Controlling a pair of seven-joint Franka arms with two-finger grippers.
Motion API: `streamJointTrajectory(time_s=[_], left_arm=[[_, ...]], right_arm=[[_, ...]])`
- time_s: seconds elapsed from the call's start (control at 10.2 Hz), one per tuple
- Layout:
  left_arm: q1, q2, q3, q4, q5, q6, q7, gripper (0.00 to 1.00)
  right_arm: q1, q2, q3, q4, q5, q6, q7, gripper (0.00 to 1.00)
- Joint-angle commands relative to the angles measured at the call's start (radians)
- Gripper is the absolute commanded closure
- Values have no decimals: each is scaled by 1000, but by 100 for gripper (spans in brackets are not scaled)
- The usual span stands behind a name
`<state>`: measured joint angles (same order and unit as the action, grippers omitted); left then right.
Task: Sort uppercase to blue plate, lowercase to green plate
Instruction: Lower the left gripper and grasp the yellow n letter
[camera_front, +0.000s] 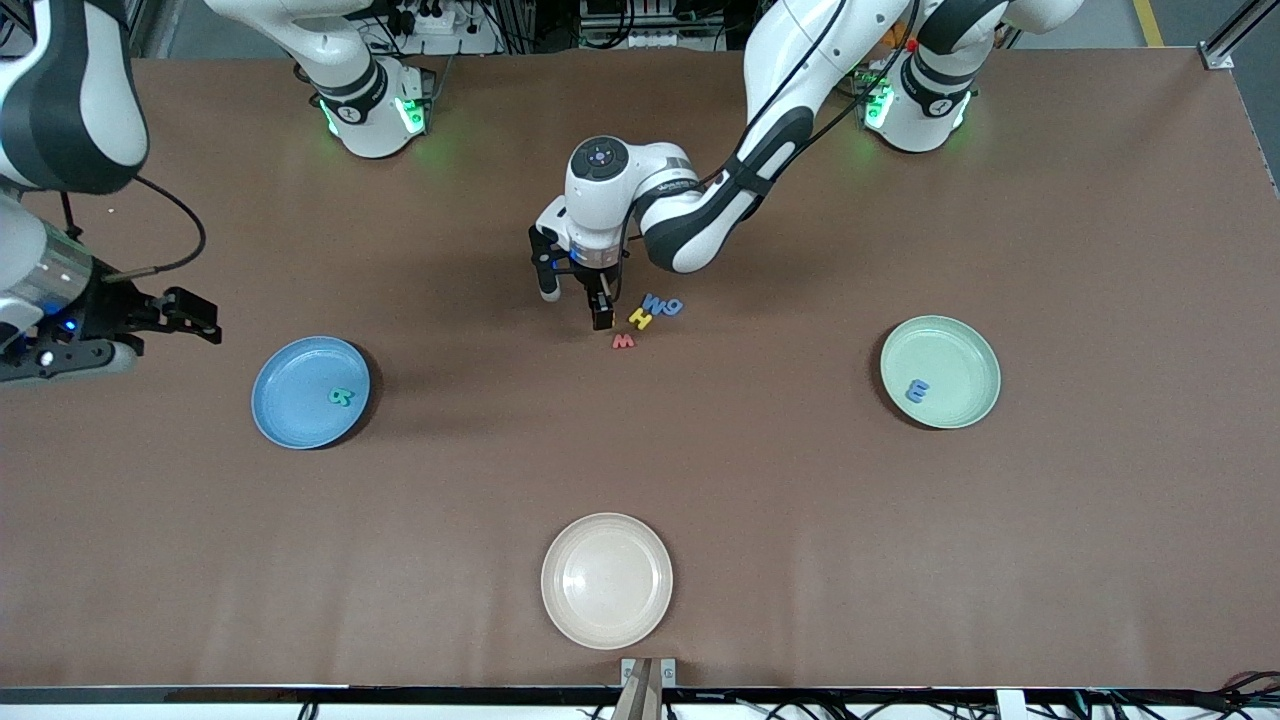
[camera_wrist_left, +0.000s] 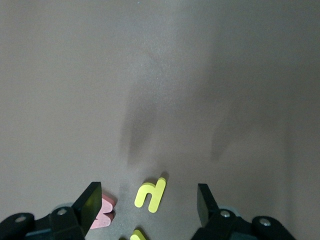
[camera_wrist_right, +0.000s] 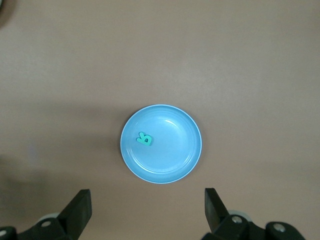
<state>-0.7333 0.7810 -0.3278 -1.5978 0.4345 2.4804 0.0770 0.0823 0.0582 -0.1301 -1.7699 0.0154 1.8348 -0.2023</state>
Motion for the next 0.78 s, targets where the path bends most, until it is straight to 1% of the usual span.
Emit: streamJointTrajectory(time_s=[0.0,0.39,0.68], left_arm=[[-1,18,0,12,42,8,6,14],[-1,26,0,-25,53,9,12,14],[5,27,0,-28,58,9,53,15]], right_arm=[[-9,-14,7,15,1,-34,9,0],[-16,-1,7,63,5,-103,12,0],[-19,9,7,63,5,-108,12,0]])
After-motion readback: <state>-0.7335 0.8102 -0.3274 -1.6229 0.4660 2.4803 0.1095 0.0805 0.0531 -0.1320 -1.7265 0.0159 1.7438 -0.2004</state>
